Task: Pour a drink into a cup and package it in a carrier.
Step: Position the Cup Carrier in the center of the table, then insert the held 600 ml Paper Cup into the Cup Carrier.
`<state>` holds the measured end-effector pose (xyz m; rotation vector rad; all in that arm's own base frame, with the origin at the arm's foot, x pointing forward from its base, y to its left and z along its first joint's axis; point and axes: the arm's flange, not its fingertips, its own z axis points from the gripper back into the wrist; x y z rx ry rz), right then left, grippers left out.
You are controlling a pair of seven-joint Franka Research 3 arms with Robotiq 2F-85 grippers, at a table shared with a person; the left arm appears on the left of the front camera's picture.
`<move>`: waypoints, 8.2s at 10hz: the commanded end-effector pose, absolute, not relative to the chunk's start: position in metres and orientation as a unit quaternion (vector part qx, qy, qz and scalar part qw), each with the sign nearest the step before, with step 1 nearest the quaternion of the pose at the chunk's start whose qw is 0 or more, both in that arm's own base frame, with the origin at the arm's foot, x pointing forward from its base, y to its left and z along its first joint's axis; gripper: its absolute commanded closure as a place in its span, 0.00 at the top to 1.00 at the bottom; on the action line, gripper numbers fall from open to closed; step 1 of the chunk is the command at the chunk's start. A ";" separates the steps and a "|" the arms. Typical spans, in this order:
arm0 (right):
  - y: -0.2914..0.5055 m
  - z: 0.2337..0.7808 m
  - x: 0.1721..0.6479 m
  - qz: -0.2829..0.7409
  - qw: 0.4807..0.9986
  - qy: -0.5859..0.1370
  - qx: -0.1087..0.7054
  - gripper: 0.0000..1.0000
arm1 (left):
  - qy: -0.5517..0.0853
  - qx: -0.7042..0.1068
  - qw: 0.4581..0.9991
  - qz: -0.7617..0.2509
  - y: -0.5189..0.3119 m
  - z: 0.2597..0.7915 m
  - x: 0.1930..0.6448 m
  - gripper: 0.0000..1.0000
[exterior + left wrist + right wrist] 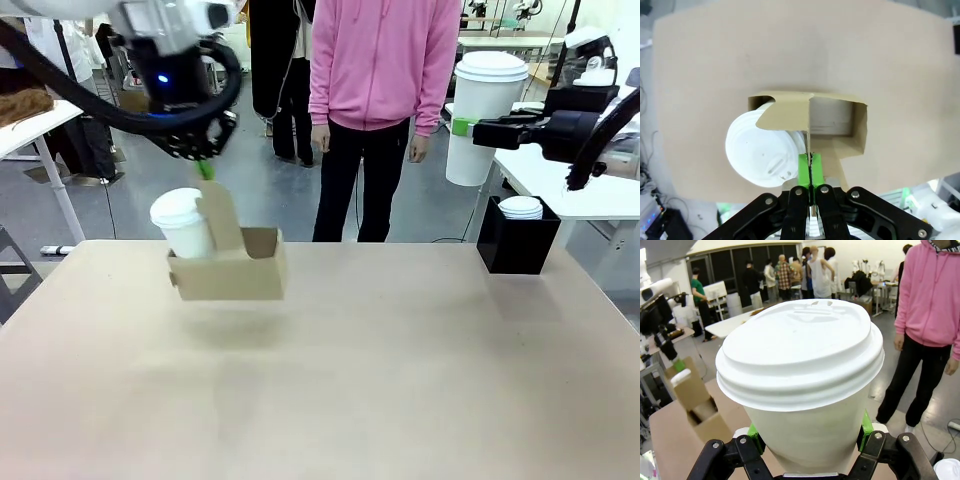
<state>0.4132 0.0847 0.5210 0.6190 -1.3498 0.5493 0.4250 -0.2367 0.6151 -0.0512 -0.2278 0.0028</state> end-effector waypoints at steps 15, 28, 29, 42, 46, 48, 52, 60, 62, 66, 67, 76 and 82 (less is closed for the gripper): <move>0.085 0.523 0.414 0.245 0.700 -0.608 0.284 0.80 | -0.055 -0.019 0.998 -0.002 -0.372 0.508 0.405 0.00; 0.168 0.439 0.458 0.474 0.611 -0.466 0.430 0.80 | -0.010 -0.125 0.951 -0.282 -0.153 0.612 0.404 1.00; 0.180 0.424 0.455 0.487 0.593 -0.459 0.449 0.80 | -0.027 -0.125 0.940 -0.315 -0.129 0.611 0.404 1.00; 0.211 0.370 0.461 0.547 0.456 -0.436 0.551 0.80 | -0.149 -0.194 0.868 -0.431 -0.016 0.540 0.416 1.00; 0.240 0.341 0.464 0.551 0.441 -0.400 0.585 0.80 | -0.199 -0.151 0.841 -0.479 0.012 0.486 0.399 1.00; 0.246 0.331 0.464 0.550 0.441 -0.388 0.593 0.80 | -0.206 -0.160 0.831 -0.491 0.020 0.465 0.391 1.00; 0.252 0.309 0.467 0.554 0.450 -0.356 0.603 0.80 | -0.231 -0.143 0.840 -0.469 0.036 0.429 0.372 1.00; 0.262 0.264 0.480 0.580 0.452 -0.317 0.598 0.80 | -0.200 -0.127 0.858 -0.456 0.034 0.413 0.395 1.00; 0.263 0.257 0.480 0.593 0.449 -0.313 0.590 0.80 | -0.200 -0.127 0.858 -0.456 0.034 0.413 0.395 1.00; 0.260 0.254 0.481 0.610 0.453 -0.321 0.565 1.00 | -0.200 -0.127 0.858 -0.456 0.034 0.413 0.395 1.00; 0.258 0.256 0.480 0.616 0.451 -0.323 0.560 1.00 | -0.200 -0.127 0.858 -0.456 0.034 0.413 0.395 1.00; 0.118 0.328 0.475 0.551 0.570 -0.375 0.481 1.00 | -0.200 -0.127 0.858 -0.456 0.034 0.413 0.395 1.00; -0.043 0.356 0.400 0.338 0.775 -0.352 0.402 1.00 | -0.200 -0.127 0.858 -0.456 0.034 0.413 0.395 1.00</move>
